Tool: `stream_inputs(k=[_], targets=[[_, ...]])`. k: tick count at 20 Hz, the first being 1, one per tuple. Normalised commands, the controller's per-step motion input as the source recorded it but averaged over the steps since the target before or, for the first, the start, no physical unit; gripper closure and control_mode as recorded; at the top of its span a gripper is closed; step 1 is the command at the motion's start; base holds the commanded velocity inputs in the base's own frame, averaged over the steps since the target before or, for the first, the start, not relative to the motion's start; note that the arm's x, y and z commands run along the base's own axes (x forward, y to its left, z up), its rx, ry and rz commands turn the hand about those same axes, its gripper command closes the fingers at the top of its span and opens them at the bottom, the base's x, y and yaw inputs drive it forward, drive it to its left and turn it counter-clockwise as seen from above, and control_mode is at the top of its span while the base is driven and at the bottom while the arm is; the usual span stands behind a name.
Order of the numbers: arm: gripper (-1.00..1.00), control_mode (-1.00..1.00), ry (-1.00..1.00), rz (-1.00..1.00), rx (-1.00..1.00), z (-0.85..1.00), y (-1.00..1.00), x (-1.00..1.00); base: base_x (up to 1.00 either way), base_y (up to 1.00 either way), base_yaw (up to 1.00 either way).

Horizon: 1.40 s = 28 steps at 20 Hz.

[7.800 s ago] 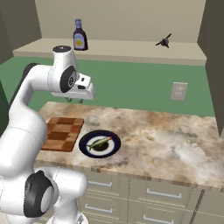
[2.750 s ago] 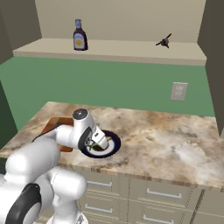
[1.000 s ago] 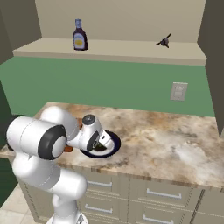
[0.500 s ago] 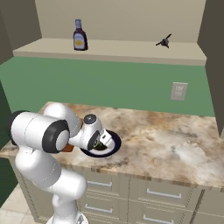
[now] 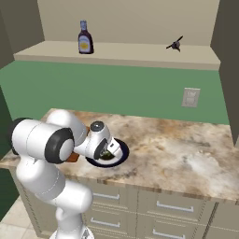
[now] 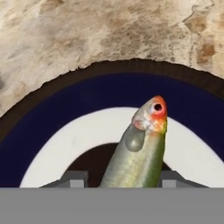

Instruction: Pick the fish from the plate and place it on the cutting board. Then pick the condiment bottle from the cabinet and place it next to the cutting board.

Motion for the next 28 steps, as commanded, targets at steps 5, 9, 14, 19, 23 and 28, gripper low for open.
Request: stream_inputs(k=[5, 9, 14, 19, 23, 28], targets=[[1.0, -1.0, 0.0, 0.0, 0.0, 0.0, 0.0, 0.0, 0.0, 0.0, 0.0], [1.0, -1.0, -0.01, 0.0, 0.0, 0.16, 0.0, -0.04, 0.0, 0.0, 0.0], [1.0, -1.0, 0.0, 0.0, 0.0, 0.33, 0.0, -0.02, 0.0, 0.0, 0.0], [1.0, -1.0, 0.0, 0.0, 0.0, 0.36, 0.0, 0.0, 0.0, 0.0, 0.0], [1.0, -1.0, 0.0, 0.0, 0.01, 0.25, 0.0, 0.0, 0.0, 0.0, 0.0], [1.0, -1.0, 0.0, 0.0, 0.01, 0.12, 0.06, 0.0, 0.0, 0.0, 0.0]])
